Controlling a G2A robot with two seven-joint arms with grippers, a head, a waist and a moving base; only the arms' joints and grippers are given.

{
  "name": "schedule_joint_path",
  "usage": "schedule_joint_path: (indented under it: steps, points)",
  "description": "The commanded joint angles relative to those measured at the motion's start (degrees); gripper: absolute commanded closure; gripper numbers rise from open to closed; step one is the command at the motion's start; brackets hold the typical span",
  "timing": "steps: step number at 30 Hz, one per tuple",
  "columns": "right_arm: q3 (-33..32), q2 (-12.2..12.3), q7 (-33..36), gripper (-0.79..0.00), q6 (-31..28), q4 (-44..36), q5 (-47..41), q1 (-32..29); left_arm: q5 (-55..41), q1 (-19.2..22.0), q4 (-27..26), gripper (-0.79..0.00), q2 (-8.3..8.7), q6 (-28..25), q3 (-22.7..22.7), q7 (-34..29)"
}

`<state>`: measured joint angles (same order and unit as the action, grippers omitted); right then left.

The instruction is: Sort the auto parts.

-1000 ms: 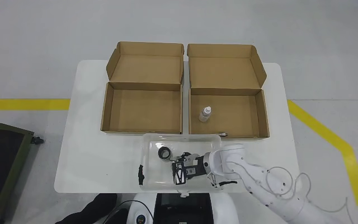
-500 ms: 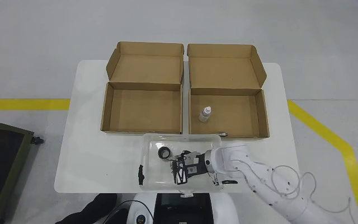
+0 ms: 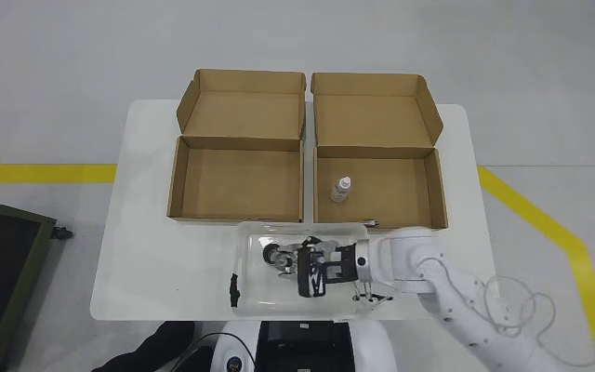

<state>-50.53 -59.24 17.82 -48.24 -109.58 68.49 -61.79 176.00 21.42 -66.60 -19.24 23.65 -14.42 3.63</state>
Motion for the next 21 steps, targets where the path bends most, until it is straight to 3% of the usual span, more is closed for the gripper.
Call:
schedule_joint_path:
  steps: [1, 10, 21]
  points:
    - [-1.44, 0.14, -1.35, 0.0, 0.84, -0.92, -0.7, -0.38, 0.0, 0.0, 0.0, -0.785, 0.0, 0.0, 0.0, 0.0]
    - [-8.94, 0.66, -10.62, 0.0, 5.41, -3.92, -2.53, -2.38, 0.0, 0.0, 0.0, -0.785, 0.0, 0.0, 0.0, 0.0]
    - [-17.09, 1.08, -20.87, 0.0, 6.73, -6.67, -5.63, -4.56, 0.0, 0.0, 0.0, -0.785, 0.0, 0.0, 0.0, 0.0]
